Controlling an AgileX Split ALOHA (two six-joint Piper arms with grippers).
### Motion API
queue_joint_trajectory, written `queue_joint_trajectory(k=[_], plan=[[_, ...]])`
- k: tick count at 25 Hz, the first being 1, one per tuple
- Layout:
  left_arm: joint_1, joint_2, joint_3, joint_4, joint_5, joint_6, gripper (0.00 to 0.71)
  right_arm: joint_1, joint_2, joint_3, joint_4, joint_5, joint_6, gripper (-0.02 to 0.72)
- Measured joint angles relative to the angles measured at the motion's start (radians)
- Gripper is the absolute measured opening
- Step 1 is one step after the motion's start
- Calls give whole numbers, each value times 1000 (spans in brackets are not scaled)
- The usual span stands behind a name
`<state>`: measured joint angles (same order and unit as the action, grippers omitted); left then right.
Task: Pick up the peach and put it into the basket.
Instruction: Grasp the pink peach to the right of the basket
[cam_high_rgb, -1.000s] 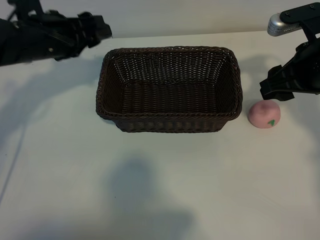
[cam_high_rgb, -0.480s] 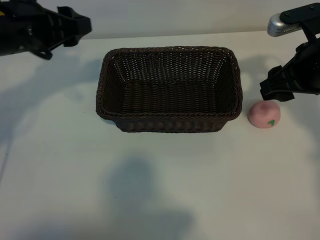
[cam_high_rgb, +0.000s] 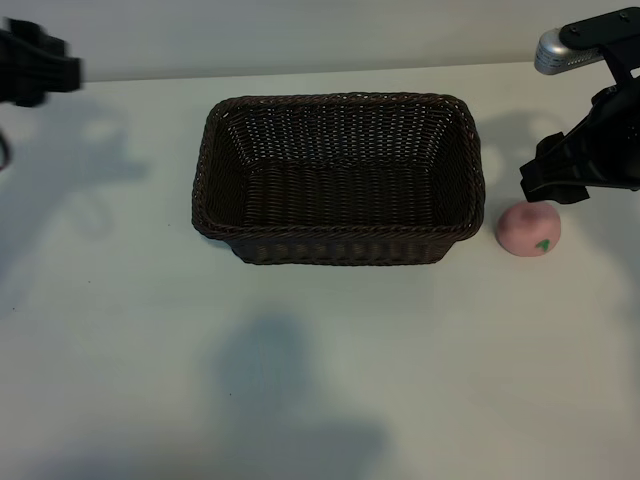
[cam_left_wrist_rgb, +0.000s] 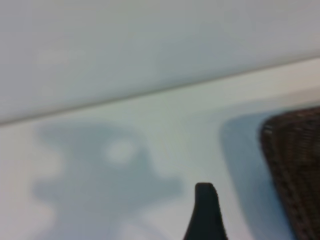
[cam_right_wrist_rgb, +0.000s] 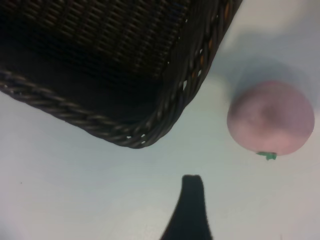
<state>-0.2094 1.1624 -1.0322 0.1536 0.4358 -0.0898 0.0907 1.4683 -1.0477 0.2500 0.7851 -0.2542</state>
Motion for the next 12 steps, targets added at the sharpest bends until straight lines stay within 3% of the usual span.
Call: queue_joint_trajectory(k=[5, 12], plan=[[0, -187, 30, 16, 1, 23, 549, 0, 0, 0, 0, 1, 0, 595], [0, -455, 174, 17, 85, 32, 548, 0, 0, 0, 0, 3, -1, 595]])
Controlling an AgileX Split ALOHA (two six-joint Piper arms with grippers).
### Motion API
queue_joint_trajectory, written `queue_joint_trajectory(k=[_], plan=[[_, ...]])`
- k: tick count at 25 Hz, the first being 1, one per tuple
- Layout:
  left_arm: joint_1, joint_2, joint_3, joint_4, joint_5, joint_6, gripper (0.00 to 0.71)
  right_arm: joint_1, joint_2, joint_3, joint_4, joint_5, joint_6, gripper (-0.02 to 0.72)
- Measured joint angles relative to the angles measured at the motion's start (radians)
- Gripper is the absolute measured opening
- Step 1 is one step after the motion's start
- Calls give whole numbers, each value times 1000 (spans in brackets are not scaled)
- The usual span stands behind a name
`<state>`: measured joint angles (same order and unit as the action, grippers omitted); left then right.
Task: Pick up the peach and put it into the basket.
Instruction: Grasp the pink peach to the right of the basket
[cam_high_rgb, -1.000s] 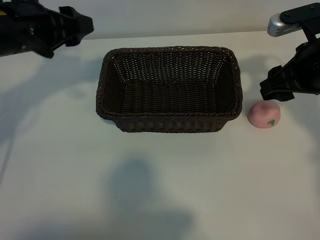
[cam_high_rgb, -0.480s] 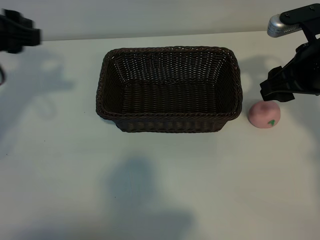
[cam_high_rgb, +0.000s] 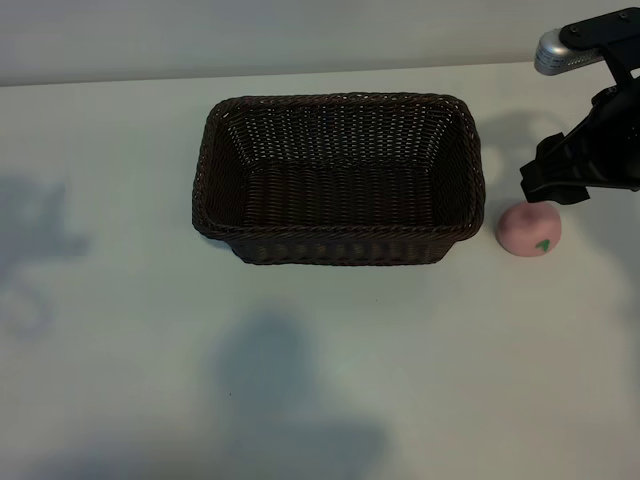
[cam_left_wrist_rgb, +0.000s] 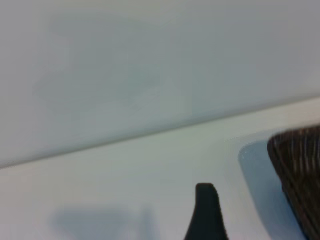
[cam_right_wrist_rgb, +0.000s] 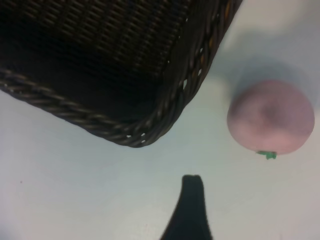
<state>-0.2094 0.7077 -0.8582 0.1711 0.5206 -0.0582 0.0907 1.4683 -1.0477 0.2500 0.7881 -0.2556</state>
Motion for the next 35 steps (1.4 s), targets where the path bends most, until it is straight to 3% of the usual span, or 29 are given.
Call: queue_joint_trajectory(k=[5, 15, 24, 29, 35], plan=[[-1, -190, 84, -6, 39, 0, 548, 0, 0, 0, 0, 2, 0, 595], [-2, -487, 175, -102, 374, -19, 547, 0, 0, 0, 0, 2, -4, 595], [-2, -650, 273, -185, 535, 30, 546, 0, 0, 0, 0, 5, -8, 595], [-2, -692, 334, -187, 586, 30, 545, 0, 0, 0, -9, -5, -8, 595], [-2, -717, 358, -189, 574, 31, 532, 0, 8, 0, -31, -19, 4, 595]])
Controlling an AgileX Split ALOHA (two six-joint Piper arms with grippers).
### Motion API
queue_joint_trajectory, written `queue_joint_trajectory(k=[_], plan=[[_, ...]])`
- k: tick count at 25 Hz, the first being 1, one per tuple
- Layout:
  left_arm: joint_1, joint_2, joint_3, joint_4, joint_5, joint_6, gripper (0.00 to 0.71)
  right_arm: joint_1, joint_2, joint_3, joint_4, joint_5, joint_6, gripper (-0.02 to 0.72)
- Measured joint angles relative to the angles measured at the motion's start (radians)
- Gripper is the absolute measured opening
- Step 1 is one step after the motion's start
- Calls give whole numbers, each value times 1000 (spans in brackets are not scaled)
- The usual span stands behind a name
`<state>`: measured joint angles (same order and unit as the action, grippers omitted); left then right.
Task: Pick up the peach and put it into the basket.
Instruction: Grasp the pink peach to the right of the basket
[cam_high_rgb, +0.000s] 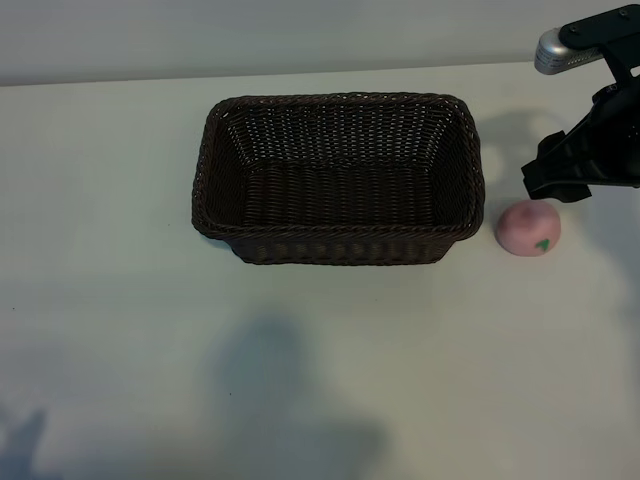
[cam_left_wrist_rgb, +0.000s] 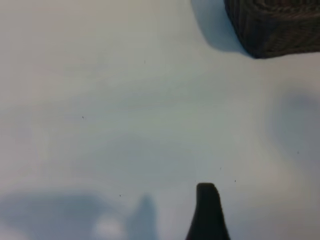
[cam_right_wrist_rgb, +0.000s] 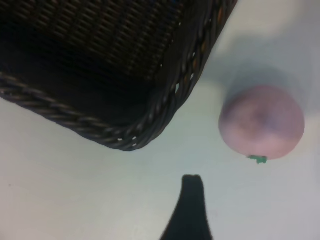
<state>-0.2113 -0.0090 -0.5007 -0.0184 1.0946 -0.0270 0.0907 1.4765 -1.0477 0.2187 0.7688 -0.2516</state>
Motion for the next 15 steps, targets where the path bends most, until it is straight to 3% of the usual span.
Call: queue_joint_trajectory(k=[5, 15], plan=[[0, 0, 0, -1, -1, 0, 492, 0, 67, 0, -74, -8, 59, 595], [0, 0, 0, -2, -1, 4, 436, 0, 186, 0, -93, -57, 86, 595]])
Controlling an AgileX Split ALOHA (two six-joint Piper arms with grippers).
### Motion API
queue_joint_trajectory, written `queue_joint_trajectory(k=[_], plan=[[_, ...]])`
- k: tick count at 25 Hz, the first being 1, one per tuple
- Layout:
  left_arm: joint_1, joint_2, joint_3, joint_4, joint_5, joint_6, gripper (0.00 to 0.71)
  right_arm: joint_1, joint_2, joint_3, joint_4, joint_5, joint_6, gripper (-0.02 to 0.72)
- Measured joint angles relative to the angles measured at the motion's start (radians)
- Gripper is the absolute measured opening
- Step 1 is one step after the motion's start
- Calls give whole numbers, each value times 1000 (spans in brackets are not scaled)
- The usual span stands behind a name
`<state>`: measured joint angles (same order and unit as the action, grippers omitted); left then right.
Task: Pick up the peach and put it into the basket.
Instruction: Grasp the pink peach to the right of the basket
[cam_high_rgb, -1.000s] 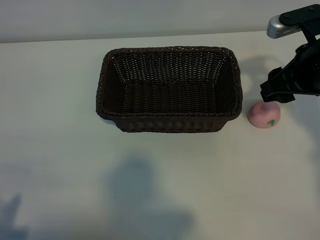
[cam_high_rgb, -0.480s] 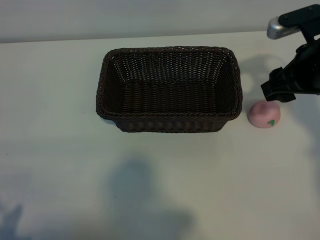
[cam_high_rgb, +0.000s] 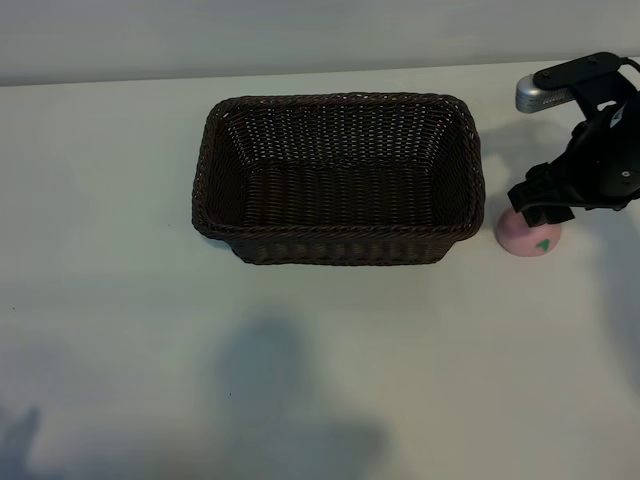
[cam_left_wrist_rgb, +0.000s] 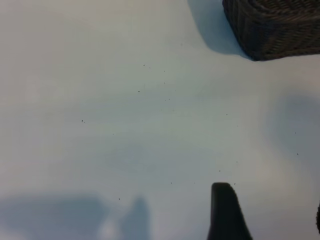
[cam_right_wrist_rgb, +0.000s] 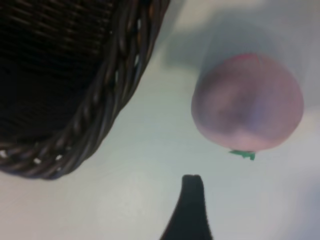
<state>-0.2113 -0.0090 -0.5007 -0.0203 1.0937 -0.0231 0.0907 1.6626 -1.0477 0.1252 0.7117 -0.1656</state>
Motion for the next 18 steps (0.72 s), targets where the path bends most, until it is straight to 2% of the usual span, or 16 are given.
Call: queue_joint_trajectory(k=[18], plan=[[0, 0, 0, 0, 0, 2, 432, 0, 162, -1, 1, -120, 19, 595]])
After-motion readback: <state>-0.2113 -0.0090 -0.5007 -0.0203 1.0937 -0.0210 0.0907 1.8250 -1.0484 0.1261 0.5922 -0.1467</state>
